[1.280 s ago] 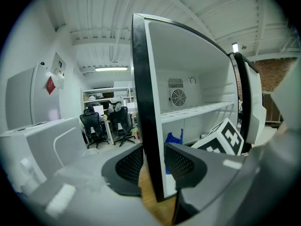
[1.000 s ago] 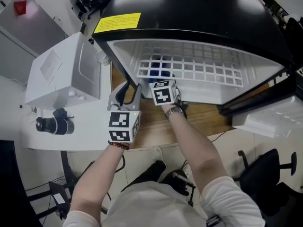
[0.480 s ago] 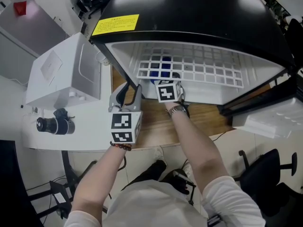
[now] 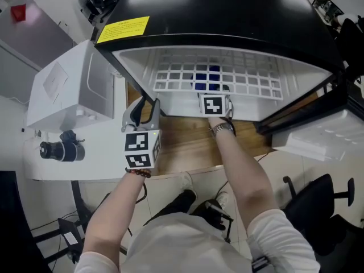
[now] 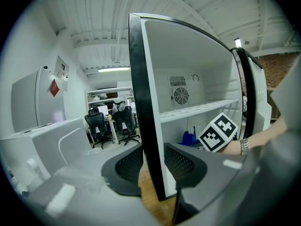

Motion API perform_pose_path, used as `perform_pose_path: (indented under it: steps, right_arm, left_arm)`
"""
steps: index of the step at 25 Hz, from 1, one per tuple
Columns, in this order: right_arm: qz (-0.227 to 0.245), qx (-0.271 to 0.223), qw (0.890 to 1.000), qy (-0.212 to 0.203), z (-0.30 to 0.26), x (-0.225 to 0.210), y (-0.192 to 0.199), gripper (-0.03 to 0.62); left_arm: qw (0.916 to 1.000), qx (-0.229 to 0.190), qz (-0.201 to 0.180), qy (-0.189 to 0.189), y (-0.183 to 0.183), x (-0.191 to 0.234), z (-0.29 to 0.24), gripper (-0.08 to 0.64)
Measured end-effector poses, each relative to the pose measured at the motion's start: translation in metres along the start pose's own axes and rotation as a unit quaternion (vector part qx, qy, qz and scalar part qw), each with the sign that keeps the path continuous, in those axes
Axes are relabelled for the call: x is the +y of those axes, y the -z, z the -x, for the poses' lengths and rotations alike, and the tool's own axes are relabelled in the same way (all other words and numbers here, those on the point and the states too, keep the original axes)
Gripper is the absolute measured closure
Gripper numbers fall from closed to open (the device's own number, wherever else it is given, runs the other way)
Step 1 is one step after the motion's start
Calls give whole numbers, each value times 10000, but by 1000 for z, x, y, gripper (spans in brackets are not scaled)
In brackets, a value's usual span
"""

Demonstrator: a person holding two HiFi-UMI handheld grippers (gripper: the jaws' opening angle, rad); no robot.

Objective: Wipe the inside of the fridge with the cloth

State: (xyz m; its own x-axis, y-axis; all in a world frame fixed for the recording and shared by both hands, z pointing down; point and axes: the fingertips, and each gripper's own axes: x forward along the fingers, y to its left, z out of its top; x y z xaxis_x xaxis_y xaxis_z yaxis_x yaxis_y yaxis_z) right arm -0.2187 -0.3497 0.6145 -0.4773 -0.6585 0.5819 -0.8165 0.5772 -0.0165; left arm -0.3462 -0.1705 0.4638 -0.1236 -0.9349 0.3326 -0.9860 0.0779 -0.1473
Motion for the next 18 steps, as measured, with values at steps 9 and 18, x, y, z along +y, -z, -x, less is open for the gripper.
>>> perform_pose_path:
  steps: [9,18]
  right_arm:
    - [-199,148,9985,492,20,-63,14,517]
    - [-324,314,9927,1119,42,-116,26,517]
  left_arm:
    - [10000,34,6,-35,-1,-1,0,426]
    - [10000,56,-23,-32,0,0,0,426]
